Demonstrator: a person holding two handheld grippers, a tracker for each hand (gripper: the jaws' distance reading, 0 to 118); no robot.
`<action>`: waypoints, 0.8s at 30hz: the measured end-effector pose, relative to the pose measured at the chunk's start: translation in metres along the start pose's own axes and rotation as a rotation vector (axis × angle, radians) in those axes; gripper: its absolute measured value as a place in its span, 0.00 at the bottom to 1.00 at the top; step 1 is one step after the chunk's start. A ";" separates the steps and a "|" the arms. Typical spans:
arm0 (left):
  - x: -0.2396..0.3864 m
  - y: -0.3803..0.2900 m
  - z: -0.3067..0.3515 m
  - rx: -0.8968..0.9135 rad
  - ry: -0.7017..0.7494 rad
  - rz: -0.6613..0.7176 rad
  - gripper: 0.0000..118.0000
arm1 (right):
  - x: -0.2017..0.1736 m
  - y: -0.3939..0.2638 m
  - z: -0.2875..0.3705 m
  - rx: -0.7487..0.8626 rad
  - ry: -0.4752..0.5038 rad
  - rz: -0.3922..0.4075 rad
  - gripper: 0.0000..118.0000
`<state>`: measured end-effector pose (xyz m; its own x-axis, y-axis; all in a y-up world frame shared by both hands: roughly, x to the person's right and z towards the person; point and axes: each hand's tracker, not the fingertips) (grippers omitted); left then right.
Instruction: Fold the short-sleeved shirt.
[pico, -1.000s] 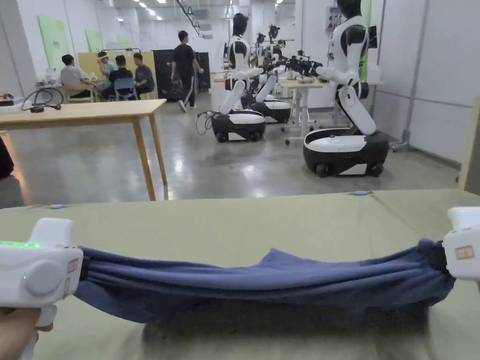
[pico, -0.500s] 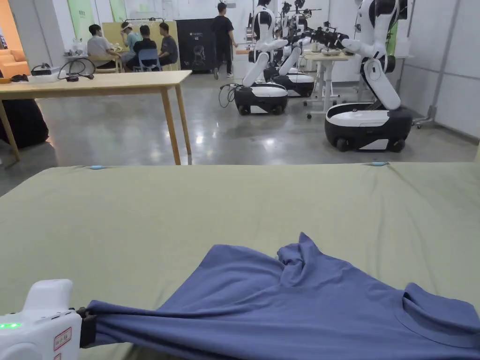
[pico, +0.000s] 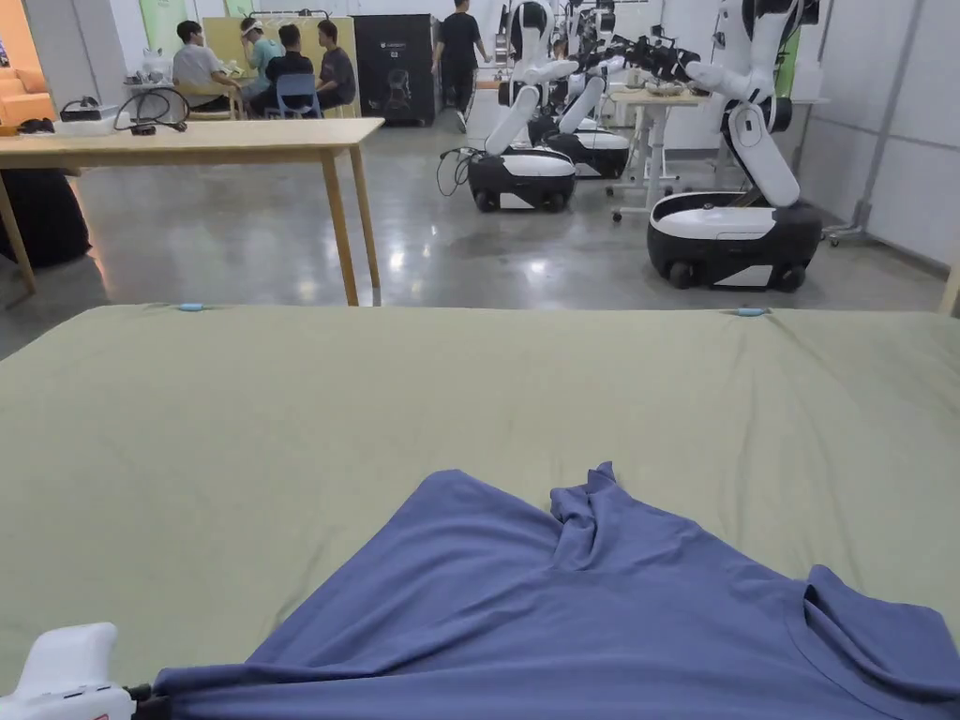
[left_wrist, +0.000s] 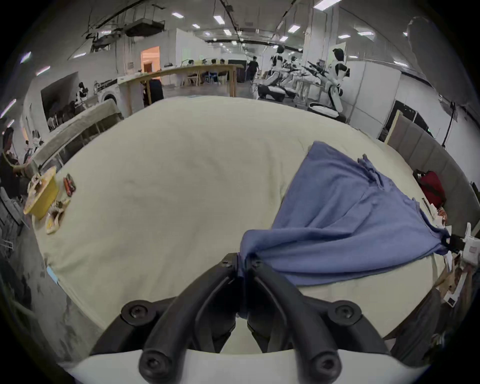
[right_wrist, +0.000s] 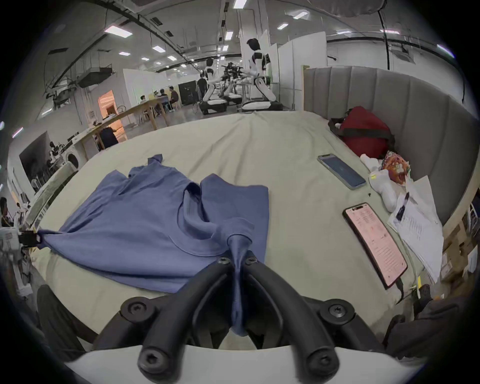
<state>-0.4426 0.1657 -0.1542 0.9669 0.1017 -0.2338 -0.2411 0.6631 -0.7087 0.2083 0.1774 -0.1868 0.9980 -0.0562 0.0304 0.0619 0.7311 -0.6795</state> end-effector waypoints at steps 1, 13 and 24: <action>-0.002 -0.002 -0.001 -0.005 -0.015 0.007 0.17 | 0.000 0.000 0.000 -0.004 0.000 -0.007 0.64; 0.001 -0.015 0.037 0.132 0.063 0.012 0.50 | -0.064 -0.001 0.035 0.207 -0.024 0.049 0.35; -0.010 -0.020 0.042 0.110 0.037 0.011 0.04 | -0.141 -0.036 0.050 0.237 0.056 0.108 0.01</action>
<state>-0.4444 0.1825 -0.1102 0.9600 0.0833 -0.2673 -0.2393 0.7400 -0.6286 0.0663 0.1930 -0.1297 0.9969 -0.0019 -0.0783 -0.0364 0.8736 -0.4853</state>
